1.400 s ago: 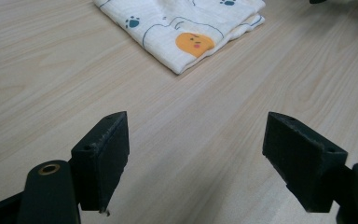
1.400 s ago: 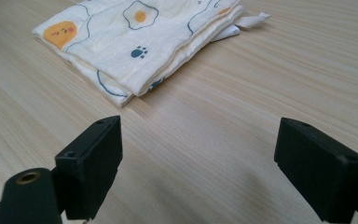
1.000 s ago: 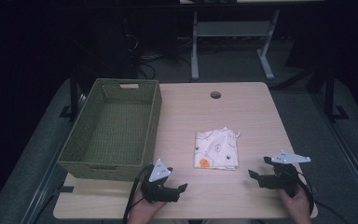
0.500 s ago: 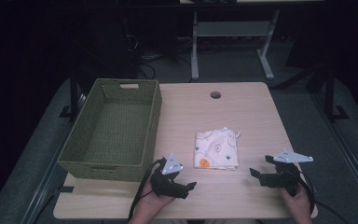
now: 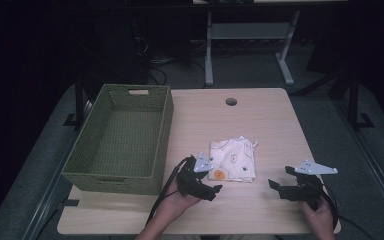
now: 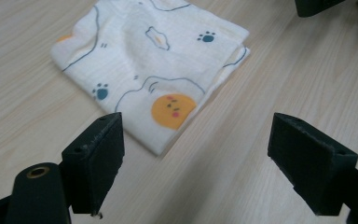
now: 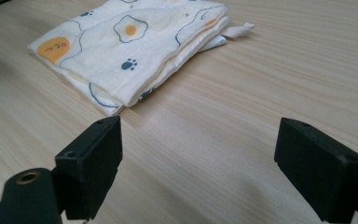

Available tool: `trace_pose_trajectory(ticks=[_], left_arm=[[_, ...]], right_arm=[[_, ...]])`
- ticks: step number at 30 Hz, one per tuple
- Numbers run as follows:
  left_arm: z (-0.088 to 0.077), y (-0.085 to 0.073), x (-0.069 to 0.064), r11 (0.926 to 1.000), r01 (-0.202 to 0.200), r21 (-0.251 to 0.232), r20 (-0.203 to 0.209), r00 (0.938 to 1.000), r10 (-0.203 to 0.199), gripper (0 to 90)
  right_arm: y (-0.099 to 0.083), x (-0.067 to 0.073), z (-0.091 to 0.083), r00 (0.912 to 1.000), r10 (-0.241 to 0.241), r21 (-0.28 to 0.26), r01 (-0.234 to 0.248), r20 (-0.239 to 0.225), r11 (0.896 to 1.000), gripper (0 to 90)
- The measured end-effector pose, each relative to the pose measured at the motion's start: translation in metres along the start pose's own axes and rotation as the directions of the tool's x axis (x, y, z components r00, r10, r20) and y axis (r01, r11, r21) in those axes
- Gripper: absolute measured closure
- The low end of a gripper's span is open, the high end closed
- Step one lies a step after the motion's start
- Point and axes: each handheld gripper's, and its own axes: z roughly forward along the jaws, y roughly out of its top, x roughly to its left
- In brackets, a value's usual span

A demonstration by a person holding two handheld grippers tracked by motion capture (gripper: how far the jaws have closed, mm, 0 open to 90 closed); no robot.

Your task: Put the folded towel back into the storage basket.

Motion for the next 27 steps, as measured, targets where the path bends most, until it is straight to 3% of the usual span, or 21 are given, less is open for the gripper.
trace_pose_trajectory(ticks=[8, 16, 27], left_arm=[[0.017, 0.023, 0.006, 0.9981, -0.032, 0.054, -0.01, 0.9994, 0.033, 19.3], [0.035, 0.037, 0.013, 0.9956, -0.015, 0.093, 0.005, 0.9999, 0.015, 19.6], [0.064, 0.057, 0.019, 0.9838, -0.037, 0.175, -0.009, 0.9992, 0.039, 21.7]], right_arm=[[-0.001, -0.002, -0.001, 0.9999, 0.01, -0.007, -0.01, -0.003, 1.0, 14.8], [-0.001, -0.001, 0.0, 0.9999, 0.008, -0.009, -0.008, -0.009, 1.0, 14.8], [-0.001, -0.002, -0.001, 0.9999, 0.009, -0.016, -0.01, -0.014, 1.0, 14.7]])
